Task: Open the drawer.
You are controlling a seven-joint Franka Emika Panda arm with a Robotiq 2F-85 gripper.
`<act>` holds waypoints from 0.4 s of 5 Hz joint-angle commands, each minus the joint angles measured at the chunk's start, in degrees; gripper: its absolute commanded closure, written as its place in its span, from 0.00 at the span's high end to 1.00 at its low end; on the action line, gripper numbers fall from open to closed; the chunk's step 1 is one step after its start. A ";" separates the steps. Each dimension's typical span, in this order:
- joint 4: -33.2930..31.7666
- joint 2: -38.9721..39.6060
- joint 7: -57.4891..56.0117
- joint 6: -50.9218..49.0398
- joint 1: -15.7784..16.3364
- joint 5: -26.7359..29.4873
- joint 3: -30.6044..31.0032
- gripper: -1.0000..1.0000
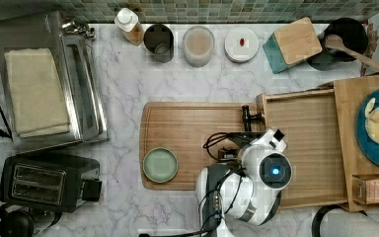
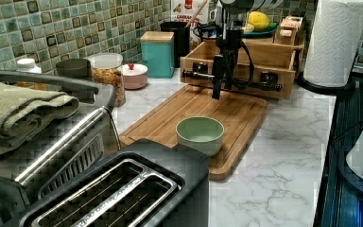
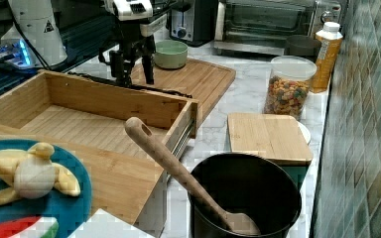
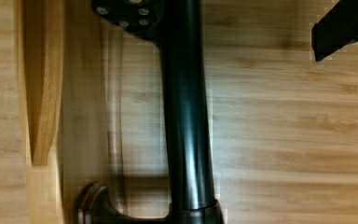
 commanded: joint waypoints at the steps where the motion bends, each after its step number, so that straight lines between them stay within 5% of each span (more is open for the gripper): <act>1: -4.86 -5.66 19.04 -2.56 15.52 -0.94 7.39 1.00; 2: -4.84 -5.67 18.82 -2.56 13.14 -0.60 9.83 1.00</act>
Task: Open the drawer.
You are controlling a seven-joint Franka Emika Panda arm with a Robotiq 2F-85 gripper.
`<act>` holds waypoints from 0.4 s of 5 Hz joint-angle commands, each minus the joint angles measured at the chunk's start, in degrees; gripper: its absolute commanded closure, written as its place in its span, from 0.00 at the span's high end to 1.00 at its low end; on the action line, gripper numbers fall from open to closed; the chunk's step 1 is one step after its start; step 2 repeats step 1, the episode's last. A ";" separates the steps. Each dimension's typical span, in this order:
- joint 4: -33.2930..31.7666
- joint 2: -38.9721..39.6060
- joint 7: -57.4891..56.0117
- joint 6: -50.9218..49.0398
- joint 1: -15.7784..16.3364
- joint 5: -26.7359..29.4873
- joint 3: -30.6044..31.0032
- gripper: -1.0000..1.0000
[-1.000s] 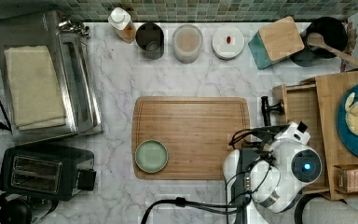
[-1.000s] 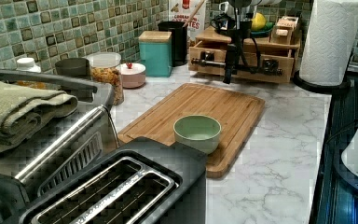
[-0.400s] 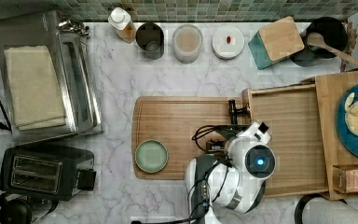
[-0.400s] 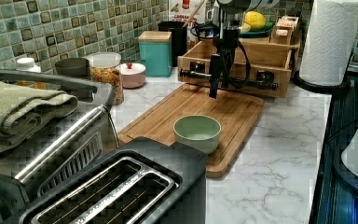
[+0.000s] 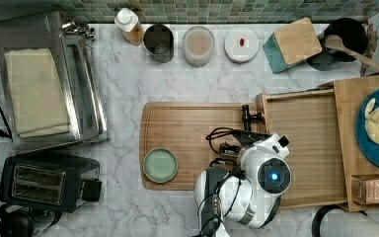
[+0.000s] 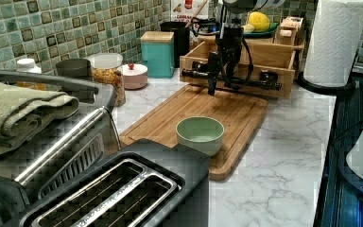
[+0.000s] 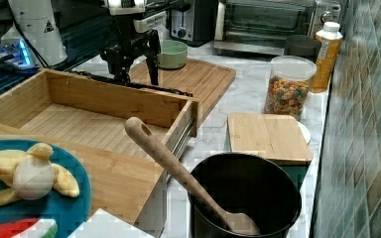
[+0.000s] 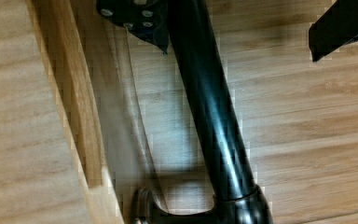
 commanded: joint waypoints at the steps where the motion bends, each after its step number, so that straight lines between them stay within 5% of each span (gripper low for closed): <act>1: -4.27 -4.95 7.78 -4.85 12.04 -0.50 11.04 1.00; 2: -4.27 -4.95 7.78 -4.85 12.04 -0.50 11.04 1.00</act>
